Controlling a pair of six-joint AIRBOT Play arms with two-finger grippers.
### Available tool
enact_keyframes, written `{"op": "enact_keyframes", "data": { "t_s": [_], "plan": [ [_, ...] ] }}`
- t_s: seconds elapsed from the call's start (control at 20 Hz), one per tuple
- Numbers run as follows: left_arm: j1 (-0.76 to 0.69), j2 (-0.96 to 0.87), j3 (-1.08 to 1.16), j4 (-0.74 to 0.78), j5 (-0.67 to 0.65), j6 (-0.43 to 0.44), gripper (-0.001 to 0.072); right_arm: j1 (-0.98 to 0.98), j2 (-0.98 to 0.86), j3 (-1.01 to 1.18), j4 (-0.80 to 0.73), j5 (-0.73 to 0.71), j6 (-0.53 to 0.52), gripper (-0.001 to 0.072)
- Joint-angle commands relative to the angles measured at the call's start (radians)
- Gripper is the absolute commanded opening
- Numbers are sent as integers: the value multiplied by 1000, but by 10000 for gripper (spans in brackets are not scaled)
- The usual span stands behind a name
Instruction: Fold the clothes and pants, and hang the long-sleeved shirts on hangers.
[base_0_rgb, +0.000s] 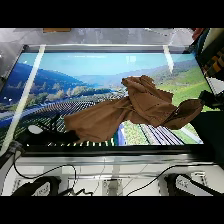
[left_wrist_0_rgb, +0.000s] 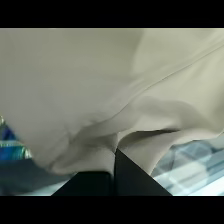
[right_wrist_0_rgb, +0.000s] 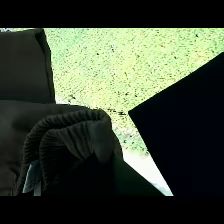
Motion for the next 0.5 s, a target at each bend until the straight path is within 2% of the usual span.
{"op": "enact_keyframes", "data": {
  "t_s": [0.0,0.2,0.3,0.45],
  "plan": [
    [53,0,144,-12,12,9,18,-1,2,5,53,-26,1,25],
    [152,0,488,-12,61,2,15,0,1,76,294,-177,2,24],
    [184,-3,679,-12,155,-31,14,0,0,150,382,-279,5,24],
    [212,-3,887,-11,345,-40,14,-7,0,275,380,-381,34,23]
  ]
}}
